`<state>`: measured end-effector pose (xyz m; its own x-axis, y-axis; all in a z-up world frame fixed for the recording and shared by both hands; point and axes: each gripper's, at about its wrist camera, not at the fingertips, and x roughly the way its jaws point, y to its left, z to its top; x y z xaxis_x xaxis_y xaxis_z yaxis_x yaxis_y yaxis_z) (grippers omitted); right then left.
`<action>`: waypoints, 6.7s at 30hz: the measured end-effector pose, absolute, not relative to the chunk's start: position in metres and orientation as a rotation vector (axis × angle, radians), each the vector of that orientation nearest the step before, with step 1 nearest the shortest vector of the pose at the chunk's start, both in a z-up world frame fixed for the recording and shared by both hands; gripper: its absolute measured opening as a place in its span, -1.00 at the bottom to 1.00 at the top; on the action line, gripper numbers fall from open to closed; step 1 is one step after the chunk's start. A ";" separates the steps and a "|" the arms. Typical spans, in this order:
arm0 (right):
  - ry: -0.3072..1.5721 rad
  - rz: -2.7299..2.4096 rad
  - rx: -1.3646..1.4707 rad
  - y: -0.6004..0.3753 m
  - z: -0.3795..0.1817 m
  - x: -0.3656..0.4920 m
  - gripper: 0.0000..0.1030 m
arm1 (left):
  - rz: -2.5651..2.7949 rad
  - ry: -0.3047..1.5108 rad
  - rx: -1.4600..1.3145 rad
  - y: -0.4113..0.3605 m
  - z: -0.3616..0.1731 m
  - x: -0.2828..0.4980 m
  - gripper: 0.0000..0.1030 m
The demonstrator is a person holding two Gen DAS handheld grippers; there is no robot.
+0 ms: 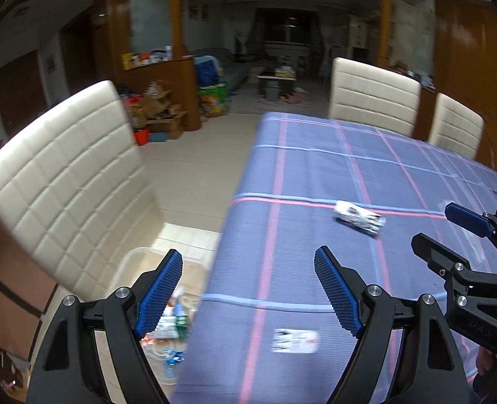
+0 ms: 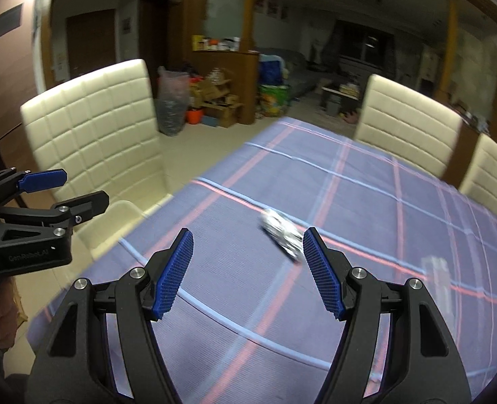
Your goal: Collect trash
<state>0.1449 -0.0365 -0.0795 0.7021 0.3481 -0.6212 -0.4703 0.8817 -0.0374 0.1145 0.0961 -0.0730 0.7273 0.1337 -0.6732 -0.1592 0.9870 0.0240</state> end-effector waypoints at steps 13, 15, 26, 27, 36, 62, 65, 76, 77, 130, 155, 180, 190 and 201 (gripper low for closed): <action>0.721 0.297 -0.096 -0.157 -0.112 0.173 0.33 | 0.046 0.854 0.017 0.002 -0.104 0.172 0.53; 0.734 0.271 -0.089 -0.173 -0.118 0.179 0.33 | 0.036 0.874 0.015 -0.007 -0.111 0.184 0.53; 0.824 0.134 -0.045 -0.242 -0.158 0.225 0.70 | 0.053 0.942 0.032 -0.037 -0.146 0.244 0.53; 0.833 0.130 -0.044 -0.245 -0.162 0.229 0.71 | 0.059 0.945 0.033 -0.038 -0.148 0.249 0.53; 0.907 0.152 -0.009 -0.249 -0.185 0.255 0.72 | 0.091 0.997 0.020 -0.033 -0.166 0.281 0.53; 0.887 0.241 -0.090 -0.198 -0.173 0.207 -0.15 | 0.005 0.962 0.017 -0.007 -0.154 0.230 -0.47; 0.875 0.261 -0.096 -0.188 -0.166 0.197 -0.15 | 0.012 0.945 0.017 0.001 -0.146 0.215 -0.47; 0.831 0.353 -0.148 -0.135 -0.141 0.164 -0.15 | 0.054 0.881 0.018 0.039 -0.120 0.162 -0.46; 0.829 0.360 -0.154 -0.131 -0.140 0.162 -0.15 | 0.059 0.877 0.015 0.044 -0.119 0.158 -0.46; 0.733 0.806 -0.527 0.191 -0.116 0.139 -0.13 | 0.466 0.833 -0.193 0.287 -0.133 0.078 -0.46; 0.759 0.836 -0.544 0.240 -0.131 0.174 -0.13 | 0.566 0.825 -0.168 0.325 -0.145 0.110 0.49; 0.689 0.817 -0.494 0.237 -0.124 0.170 0.93 | 0.582 0.832 -0.219 0.332 -0.143 0.098 0.49; 0.676 0.794 -0.443 0.212 -0.109 0.162 0.93 | 0.566 0.803 -0.199 0.316 -0.127 0.088 0.49; 0.608 0.758 -0.424 0.181 -0.083 0.141 0.93 | 0.525 0.753 -0.164 0.286 -0.103 0.077 0.49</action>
